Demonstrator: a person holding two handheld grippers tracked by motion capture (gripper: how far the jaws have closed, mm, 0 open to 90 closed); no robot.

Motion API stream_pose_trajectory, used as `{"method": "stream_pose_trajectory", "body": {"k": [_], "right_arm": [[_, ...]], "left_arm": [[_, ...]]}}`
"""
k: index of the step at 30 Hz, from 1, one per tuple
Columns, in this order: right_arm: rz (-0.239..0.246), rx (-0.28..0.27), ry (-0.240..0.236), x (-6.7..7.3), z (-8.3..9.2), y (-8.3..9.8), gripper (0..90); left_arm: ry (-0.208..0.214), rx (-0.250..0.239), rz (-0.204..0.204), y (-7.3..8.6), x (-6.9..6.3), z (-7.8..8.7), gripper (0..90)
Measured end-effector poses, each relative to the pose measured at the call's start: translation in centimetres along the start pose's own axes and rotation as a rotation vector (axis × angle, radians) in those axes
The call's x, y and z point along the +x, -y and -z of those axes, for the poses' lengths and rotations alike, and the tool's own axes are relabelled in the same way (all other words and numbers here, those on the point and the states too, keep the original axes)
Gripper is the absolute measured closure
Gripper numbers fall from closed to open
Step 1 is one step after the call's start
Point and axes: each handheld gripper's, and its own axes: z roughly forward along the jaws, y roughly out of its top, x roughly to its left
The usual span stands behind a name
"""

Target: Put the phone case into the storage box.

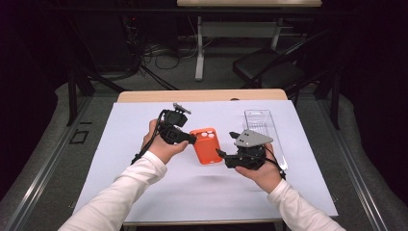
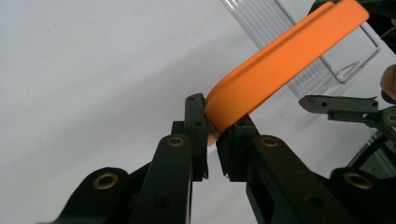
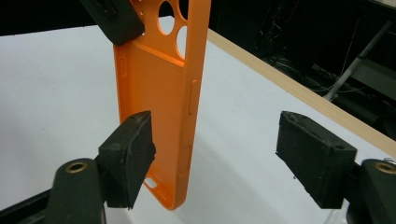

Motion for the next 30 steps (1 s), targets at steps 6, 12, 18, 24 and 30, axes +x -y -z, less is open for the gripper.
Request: {"method": "stream_pose_trajectory", "body": {"k": [6,12,18,24,30], "right_arm": [[0.036,0.01,0.029,0.1,0.0,-0.6,33.5],[0.044,0.01,0.039,0.1,-0.1,-1.1,39.6],[0.048,0.015,0.049,0.0,-0.2,-1.8,45.2],[0.055,0.027,0.036,0.1,-0.5,-2.1,46.4],[0.072,0.006,0.041,0.4,-0.6,-2.2,49.4]], "left_arm": [[-0.024,0.022,-0.002,-0.4,0.1,-0.4,82.6],[-0.033,0.031,-0.004,-0.7,0.0,-0.8,82.6],[-0.059,0.034,-0.013,-0.6,-0.2,-1.1,82.6],[-0.082,0.04,-0.027,-0.6,-0.2,-1.3,82.6],[-0.088,0.044,-0.027,-0.6,-0.3,-1.5,82.6]]}}
